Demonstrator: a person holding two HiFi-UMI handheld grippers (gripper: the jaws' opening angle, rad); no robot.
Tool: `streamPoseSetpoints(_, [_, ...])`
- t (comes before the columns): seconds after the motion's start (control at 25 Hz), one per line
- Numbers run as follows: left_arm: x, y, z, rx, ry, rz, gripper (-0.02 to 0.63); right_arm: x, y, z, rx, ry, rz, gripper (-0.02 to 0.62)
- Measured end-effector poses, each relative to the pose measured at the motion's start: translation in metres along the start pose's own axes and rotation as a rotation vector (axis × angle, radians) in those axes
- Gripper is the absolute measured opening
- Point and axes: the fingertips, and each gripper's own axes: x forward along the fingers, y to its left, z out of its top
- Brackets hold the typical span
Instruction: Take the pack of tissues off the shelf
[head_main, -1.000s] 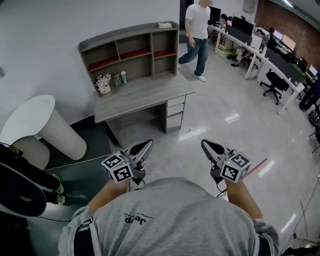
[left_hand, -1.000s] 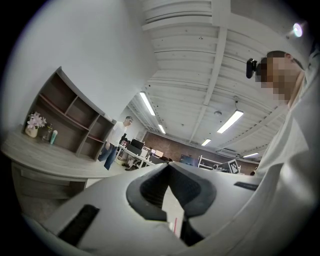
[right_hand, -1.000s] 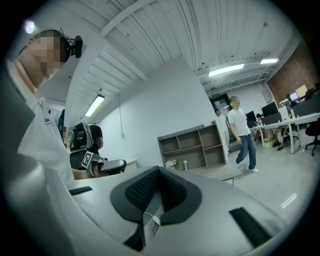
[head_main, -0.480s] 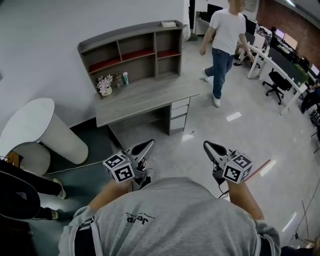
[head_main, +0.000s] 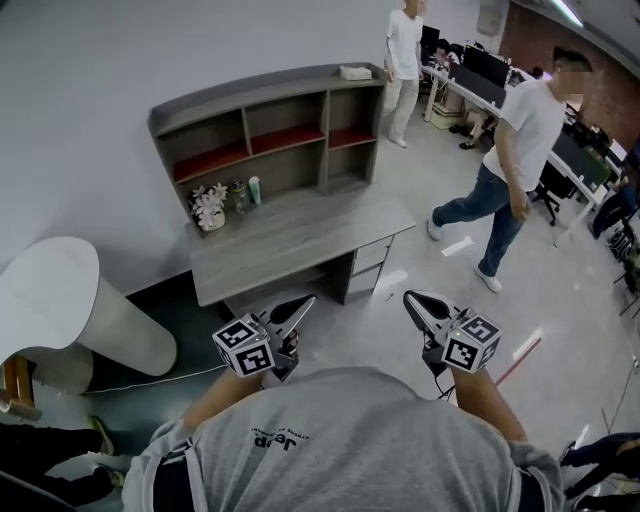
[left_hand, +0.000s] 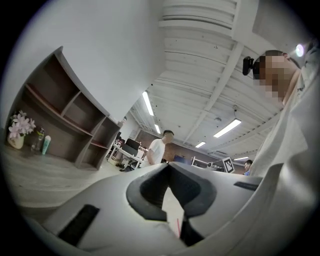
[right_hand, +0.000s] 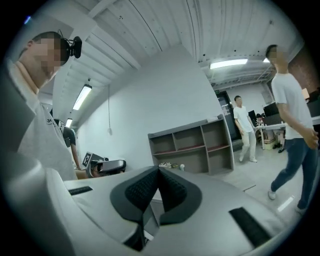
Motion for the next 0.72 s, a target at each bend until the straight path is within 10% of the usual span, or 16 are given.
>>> streamPoseSetpoints(0.72, [0.002,0.192,0.089,0.020,0.019,-0.014,0.018,0.194,-0.060,0.054,-0.015,-0.013,-0.060,0.012])
